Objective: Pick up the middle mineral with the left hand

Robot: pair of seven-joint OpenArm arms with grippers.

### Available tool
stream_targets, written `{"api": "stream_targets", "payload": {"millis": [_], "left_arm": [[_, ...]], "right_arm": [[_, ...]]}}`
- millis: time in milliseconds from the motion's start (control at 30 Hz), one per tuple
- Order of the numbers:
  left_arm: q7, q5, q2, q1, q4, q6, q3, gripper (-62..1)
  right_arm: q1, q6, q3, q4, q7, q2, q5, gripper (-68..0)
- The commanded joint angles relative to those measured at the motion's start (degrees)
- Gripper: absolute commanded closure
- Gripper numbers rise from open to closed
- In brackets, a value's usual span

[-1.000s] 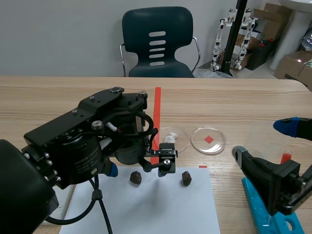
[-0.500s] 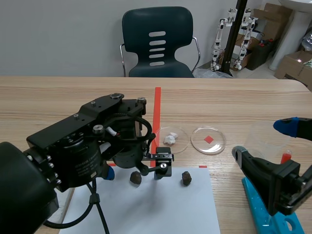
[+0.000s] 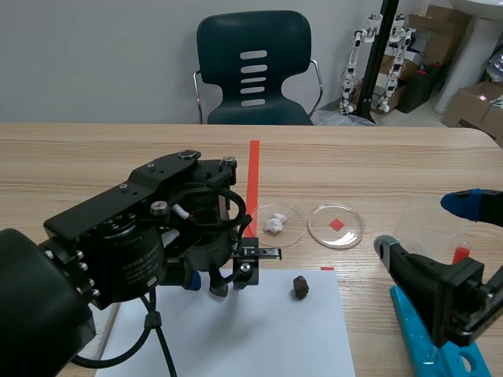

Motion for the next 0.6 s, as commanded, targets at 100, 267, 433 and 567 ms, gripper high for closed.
{"api": "stream_targets", "payload": {"millis": [100,267,433,567], "left_arm": [[0.2,0.1,0.7,-0.9,0.6,0.3,-0.2,-26.9],[0.9,0.1,0.7,-0.9,0.6,0.3,-0.2,-18.8],[1.3,0.1,0.7,-0.9,0.6,0.3,-0.2,-11.7],[1.3,0.1,0.7,-0.9,0.6,0.3,-0.2,-11.5]], "right_arm": [[0.0,0.0,0.5,1.2,0.9,0.2,0.6,-59.1],[0.0,0.0,0.5,1.2,0.9,0.2,0.6,-59.1],[0.0,0.0,0.5,1.2,0.9,0.2,0.6,-59.1],[0.0,0.0,0.5,1.2,0.9,0.2,0.6,-59.1]]}}
